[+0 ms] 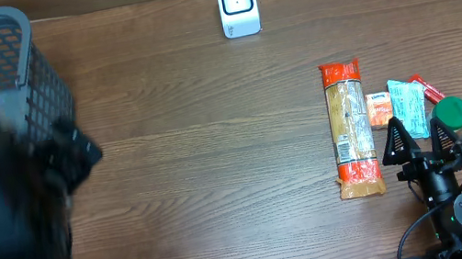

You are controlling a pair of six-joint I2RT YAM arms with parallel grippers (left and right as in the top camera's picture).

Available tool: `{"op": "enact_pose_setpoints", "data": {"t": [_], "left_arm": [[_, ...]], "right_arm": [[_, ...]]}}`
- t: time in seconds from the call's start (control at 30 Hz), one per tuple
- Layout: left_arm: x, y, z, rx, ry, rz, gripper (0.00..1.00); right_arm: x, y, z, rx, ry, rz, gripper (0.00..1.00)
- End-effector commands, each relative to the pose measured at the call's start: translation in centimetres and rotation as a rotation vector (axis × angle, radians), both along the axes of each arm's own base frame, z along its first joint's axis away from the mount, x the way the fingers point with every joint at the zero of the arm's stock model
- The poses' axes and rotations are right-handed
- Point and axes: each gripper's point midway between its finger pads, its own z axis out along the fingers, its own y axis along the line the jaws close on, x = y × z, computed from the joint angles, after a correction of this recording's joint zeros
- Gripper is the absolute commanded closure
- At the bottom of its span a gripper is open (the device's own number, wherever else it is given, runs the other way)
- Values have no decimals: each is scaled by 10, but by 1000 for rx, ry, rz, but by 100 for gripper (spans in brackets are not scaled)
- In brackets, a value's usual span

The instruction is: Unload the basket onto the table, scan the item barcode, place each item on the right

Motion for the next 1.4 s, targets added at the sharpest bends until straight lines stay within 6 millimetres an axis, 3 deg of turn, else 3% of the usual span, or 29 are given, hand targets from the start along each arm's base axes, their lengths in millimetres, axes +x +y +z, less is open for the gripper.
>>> {"op": "enact_pose_setpoints", "data": {"t": [0.0,0.07,0.3,0.5,0.67,0.93,1.1,1.27,1.37], "left_arm": [[-37,-4,21,28,-97,-11,0],[-57,-7,23,29,-120,-13,0],[-101,-38,-13,-80,-14,-136,0],[-123,-39,-36,-76,-19,-132,0],[-109,-38,-38,-47,-174,-137,0],[-61,-58,-2,8,-699,-300,0],[-57,-67,7,65,-951,-365,0],[-65,-69,4,121,-1138,-385,0],[-59,-70,-1,128,-1181,-397,0]], "right_arm": [[0,1,-2,-6,-5,5,0],[0,1,-2,-6,-5,5,0],[0,1,-2,-6,-5,5,0],[0,1,-2,-6,-5,5,0],[0,1,-2,-6,-5,5,0],[0,1,-2,-6,-5,5,0],[0,1,-2,-6,-5,5,0],[0,1,-2,-6,-5,5,0],[0,1,-2,-6,-5,5,0]]}}
